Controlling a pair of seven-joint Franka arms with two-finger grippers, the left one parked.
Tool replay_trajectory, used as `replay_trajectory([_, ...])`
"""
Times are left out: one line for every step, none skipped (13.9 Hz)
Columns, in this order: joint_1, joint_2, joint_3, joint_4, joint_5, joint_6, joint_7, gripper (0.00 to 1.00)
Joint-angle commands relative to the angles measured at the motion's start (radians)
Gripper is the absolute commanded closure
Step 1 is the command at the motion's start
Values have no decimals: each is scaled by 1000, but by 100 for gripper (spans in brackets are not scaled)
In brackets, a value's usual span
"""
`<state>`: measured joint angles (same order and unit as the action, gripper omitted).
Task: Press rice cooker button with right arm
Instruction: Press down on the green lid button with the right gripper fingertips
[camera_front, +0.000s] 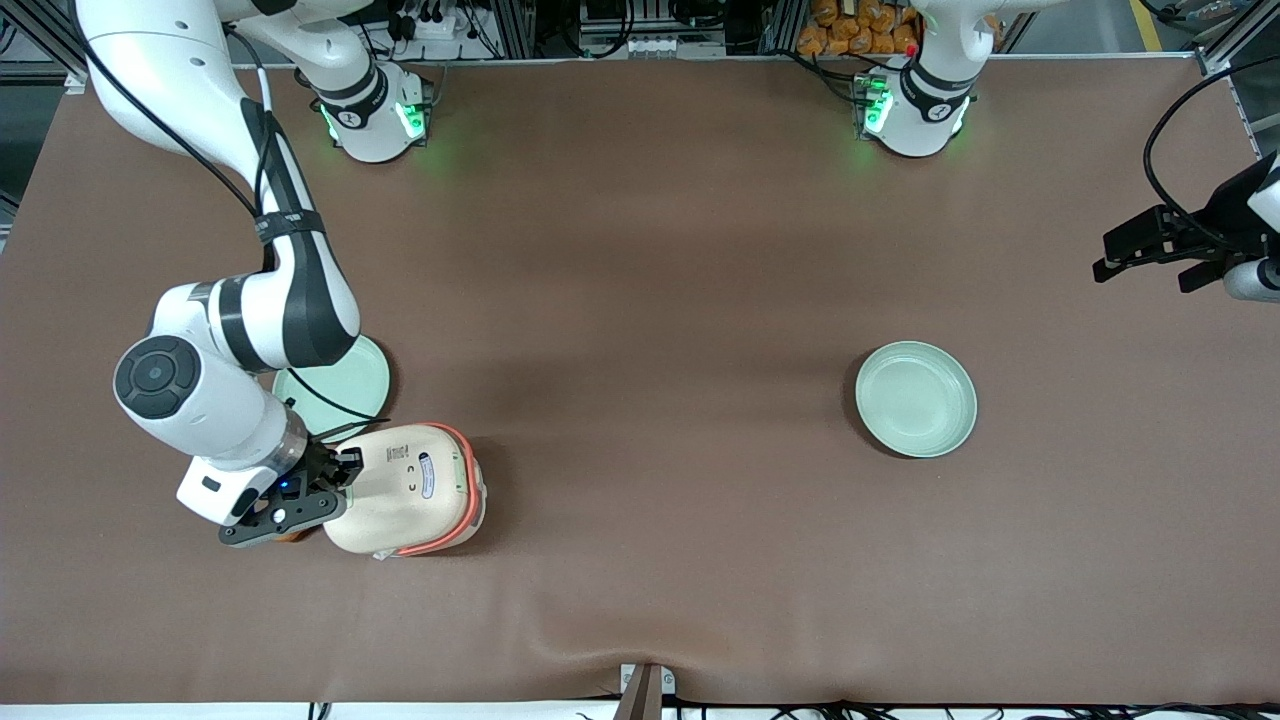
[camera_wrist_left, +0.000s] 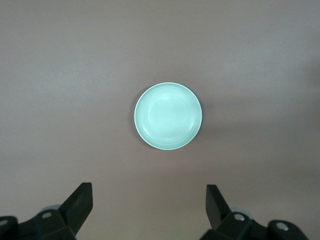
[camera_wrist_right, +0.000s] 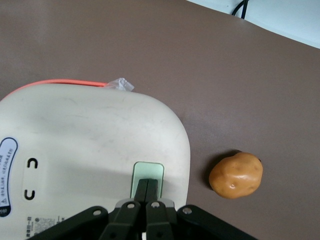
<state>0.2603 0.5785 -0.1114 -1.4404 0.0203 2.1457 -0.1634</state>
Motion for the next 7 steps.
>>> replay_trajectory([7, 15, -5, 5, 12, 26, 5, 100])
replay_trajectory([7, 17, -5, 5, 13, 26, 5, 100])
replay_trajectory([7, 17, -7, 3, 13, 28, 5, 100])
replay_trajectory([7, 20, -7, 3, 13, 29, 5, 100])
replay_trajectory([7, 24, -7, 5, 12, 29, 5, 100])
replay_trajectory([7, 27, -7, 3, 12, 40, 5, 100])
replay_trajectory([7, 30, -8, 0, 13, 57, 5, 100])
